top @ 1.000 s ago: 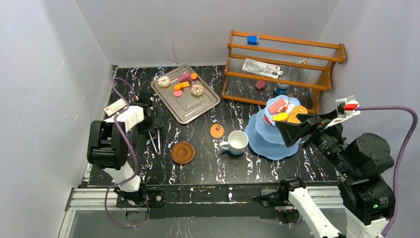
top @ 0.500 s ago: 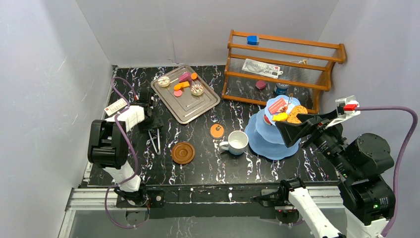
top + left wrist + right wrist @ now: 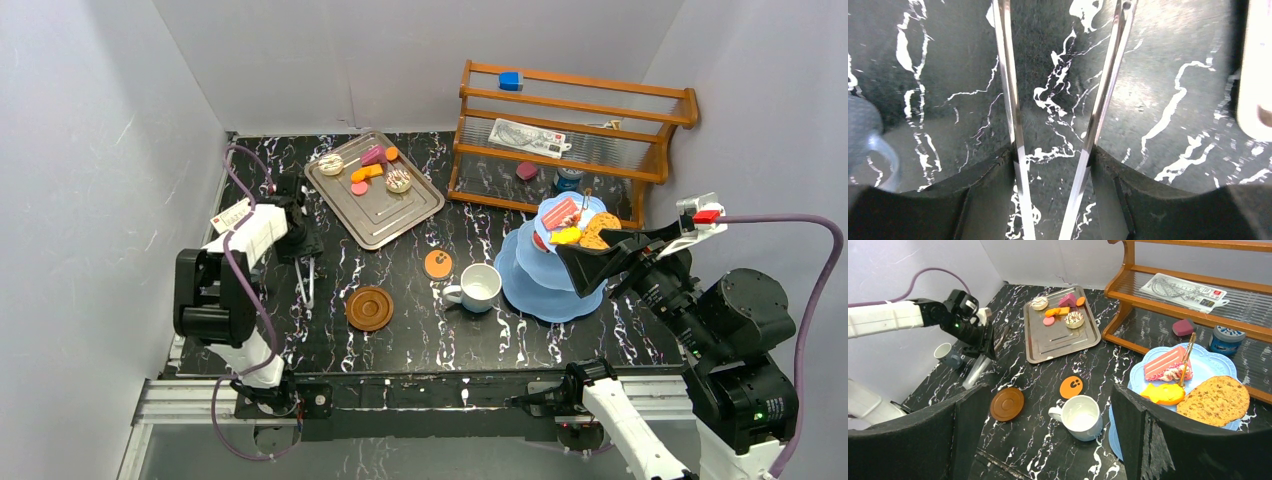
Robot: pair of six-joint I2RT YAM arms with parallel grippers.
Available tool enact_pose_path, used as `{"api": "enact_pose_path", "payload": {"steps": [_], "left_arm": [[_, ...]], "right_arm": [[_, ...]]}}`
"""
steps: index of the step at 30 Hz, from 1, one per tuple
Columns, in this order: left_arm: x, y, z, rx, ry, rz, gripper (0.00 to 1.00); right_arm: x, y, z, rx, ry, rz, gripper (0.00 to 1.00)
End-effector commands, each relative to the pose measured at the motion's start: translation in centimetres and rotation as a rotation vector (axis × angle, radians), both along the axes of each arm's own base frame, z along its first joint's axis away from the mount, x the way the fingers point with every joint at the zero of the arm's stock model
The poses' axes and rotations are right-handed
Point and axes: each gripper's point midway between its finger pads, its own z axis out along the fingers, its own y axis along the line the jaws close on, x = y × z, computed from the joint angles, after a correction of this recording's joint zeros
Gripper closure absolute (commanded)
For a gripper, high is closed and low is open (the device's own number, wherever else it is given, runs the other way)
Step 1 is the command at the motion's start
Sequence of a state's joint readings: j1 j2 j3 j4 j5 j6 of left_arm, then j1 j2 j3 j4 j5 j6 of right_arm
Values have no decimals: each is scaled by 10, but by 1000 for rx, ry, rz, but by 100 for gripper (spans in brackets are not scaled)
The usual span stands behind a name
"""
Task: Serve the afternoon tea
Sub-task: Adjust the clamp at the center of the board.
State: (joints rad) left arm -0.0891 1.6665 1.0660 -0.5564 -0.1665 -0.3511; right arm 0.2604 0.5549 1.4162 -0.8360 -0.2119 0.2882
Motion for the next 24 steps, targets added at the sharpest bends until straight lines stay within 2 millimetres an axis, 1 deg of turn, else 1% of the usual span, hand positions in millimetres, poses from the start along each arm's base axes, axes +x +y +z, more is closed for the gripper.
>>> {"api": "enact_pose_path", "payload": {"steps": [1, 7, 13, 24], "left_arm": [[7, -2, 63, -4, -96, -45, 49], [6, -8, 86, -39, -106, -78, 50], [5, -9, 99, -39, -101, -97, 50], [4, -7, 98, -26, -88, -102, 50]], "right_arm": [[0, -1, 15, 6, -62, -6, 1], [0, -1, 16, 8, -64, -7, 1], [0, -2, 16, 7, -63, -6, 2], [0, -2, 15, 5, -64, -10, 1]]}}
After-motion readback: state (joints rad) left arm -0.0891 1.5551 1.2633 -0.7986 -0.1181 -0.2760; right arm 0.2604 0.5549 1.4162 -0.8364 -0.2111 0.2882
